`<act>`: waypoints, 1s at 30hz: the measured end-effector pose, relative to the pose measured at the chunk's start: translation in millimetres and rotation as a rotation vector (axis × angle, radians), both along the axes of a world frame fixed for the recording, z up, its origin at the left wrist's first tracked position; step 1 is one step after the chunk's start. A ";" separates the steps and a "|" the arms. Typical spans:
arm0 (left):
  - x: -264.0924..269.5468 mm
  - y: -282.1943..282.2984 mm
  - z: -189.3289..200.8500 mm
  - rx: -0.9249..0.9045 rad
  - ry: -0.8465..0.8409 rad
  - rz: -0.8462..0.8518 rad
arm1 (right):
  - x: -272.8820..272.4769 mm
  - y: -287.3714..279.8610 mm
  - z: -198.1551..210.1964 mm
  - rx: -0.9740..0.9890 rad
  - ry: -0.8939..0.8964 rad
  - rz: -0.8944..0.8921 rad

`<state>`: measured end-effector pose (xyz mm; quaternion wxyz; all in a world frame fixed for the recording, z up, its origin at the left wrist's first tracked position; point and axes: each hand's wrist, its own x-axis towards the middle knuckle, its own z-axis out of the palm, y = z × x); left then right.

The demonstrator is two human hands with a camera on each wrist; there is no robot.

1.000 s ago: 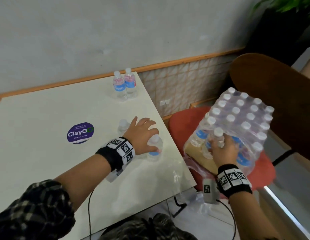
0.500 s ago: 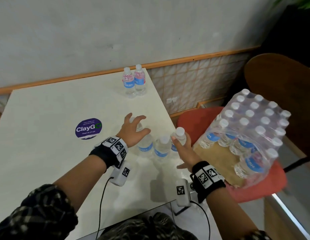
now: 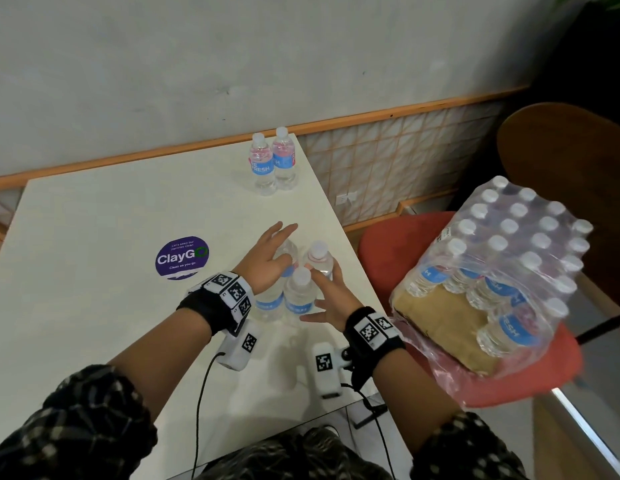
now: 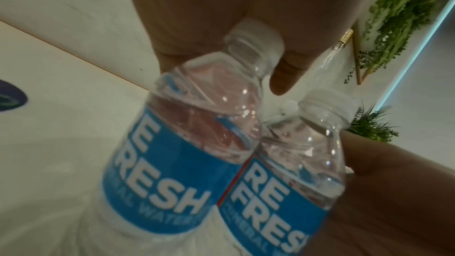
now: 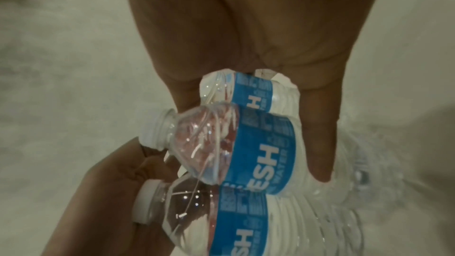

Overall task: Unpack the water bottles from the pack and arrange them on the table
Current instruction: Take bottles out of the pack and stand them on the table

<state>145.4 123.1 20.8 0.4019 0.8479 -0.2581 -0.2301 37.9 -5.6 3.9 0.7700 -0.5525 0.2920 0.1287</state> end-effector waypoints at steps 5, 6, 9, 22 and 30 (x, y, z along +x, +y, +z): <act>5.7 10.7 -0.8 0.031 -0.051 -0.020 | 7.7 -1.1 -3.0 -0.021 0.065 0.051; 6.4 10.8 -1.1 0.077 -0.106 -0.025 | 4.1 -6.8 -4.2 -0.041 0.079 0.040; 1.5 4.8 8.3 0.171 -0.409 -0.040 | -19.2 -41.4 -2.4 -0.178 0.115 -0.011; -36.6 -59.2 12.8 0.668 -0.677 -0.349 | -78.1 -177.0 19.1 -0.740 0.231 -0.281; -88.2 -126.5 33.5 0.185 -0.578 -0.468 | -92.9 -151.5 -2.1 -0.914 0.156 -0.358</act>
